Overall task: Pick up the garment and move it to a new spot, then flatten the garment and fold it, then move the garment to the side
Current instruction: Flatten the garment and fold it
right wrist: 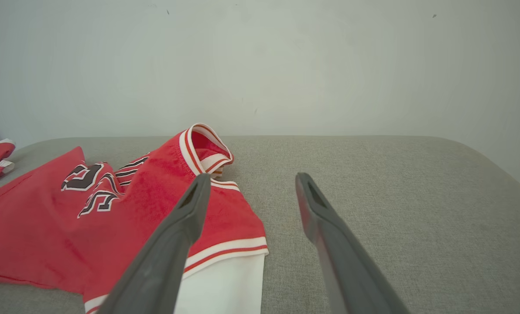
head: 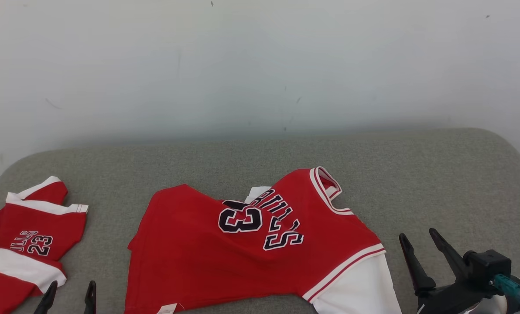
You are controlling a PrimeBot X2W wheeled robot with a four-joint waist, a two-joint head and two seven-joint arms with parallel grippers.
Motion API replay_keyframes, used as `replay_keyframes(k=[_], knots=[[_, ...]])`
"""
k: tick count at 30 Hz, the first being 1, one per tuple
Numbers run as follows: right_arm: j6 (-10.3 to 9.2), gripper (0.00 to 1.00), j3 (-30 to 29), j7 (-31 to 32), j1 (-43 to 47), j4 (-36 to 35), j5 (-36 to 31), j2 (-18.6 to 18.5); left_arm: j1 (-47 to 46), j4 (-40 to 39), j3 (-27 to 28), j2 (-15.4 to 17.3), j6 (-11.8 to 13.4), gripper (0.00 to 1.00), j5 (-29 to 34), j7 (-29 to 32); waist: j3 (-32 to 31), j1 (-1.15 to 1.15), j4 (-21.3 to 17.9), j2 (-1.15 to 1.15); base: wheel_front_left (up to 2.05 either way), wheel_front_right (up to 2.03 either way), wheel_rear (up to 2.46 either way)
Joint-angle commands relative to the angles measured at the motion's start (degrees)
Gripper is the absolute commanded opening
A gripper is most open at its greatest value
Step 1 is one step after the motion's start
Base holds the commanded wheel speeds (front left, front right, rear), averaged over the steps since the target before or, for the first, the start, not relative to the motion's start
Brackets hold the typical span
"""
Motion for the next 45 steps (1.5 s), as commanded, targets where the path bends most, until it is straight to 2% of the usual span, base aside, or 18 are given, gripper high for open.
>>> replay_keyframes(k=[1,11,22,26,35,45], knots=[[-0.03,1.00,-0.07,0.12,0.33,-0.28,-0.06,-0.54,-0.64,-0.35,-0.20,0.36,-0.41,1.00,-0.18,0.17,-0.05,-0.01,0.07,-0.01,0.00,0.00,0.00],[-0.04,1.00,1.01,3.98,1.28,-1.83,1.60,-1.86,-1.13,0.07,-2.33,0.93,-1.38,1.00,-1.76,3.05,0.52,-0.01,-0.43,-0.01,0.00,0.00,0.00],[-0.04,1.00,4.51,15.01,3.39,-1.18,5.80,-3.25,-2.12,4.06,-6.45,0.25,-3.02,1.00,-5.73,5.61,2.18,-0.01,-0.88,-0.01,0.00,0.00,0.00],[-0.04,1.00,5.69,18.41,3.79,-1.31,7.48,-3.96,-3.51,7.29,-8.13,-0.31,-3.28,1.00,-7.67,5.58,2.80,-0.01,-0.95,-0.01,0.00,0.00,0.00],[-0.04,1.00,6.98,22.82,4.00,0.71,8.82,-3.72,-7.66,16.58,-11.08,0.92,-3.80,1.00,-10.13,4.86,3.79,-0.01,-1.36,-0.01,0.00,0.00,0.00],[-0.04,1.00,8.90,22.59,1.56,6.64,8.98,-2.35,-13.16,24.99,-14.48,1.61,-3.76,1.00,-13.65,5.17,4.33,-0.01,-1.13,-0.01,0.00,0.00,0.00]])
